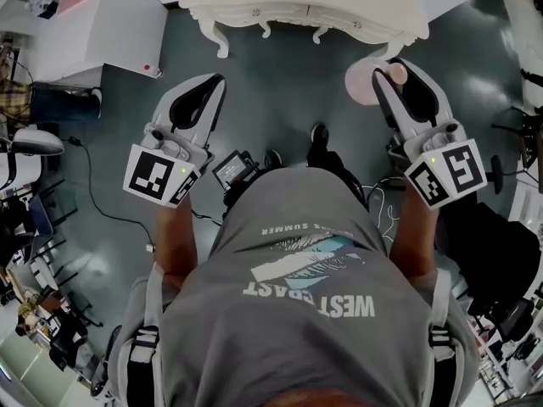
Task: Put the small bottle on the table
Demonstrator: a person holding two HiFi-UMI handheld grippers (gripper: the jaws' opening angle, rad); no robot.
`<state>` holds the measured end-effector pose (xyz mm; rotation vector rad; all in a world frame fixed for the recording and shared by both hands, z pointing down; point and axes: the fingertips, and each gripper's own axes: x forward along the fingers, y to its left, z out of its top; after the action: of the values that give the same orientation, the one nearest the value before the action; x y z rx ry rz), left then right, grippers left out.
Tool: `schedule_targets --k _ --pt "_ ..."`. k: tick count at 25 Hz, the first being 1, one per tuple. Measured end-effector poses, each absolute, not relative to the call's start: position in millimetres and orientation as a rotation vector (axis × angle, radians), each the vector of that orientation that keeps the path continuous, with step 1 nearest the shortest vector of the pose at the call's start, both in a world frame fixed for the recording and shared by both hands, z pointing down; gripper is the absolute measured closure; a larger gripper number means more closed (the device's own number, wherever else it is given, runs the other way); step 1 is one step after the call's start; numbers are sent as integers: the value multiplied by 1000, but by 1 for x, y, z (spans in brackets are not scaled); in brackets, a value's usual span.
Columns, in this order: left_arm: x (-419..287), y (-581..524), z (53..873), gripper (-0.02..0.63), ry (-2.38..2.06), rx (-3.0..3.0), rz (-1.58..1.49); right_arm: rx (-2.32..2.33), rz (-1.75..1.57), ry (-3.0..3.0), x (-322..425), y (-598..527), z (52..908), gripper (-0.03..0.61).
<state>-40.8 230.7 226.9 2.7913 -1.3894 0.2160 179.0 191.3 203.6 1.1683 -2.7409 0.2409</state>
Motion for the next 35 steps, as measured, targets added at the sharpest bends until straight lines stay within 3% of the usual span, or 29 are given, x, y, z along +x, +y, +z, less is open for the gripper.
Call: schedule_targets --k 35 --pt "39 111 220 611 -1750 2577 282 758 230 -2876 238 17 210 431"
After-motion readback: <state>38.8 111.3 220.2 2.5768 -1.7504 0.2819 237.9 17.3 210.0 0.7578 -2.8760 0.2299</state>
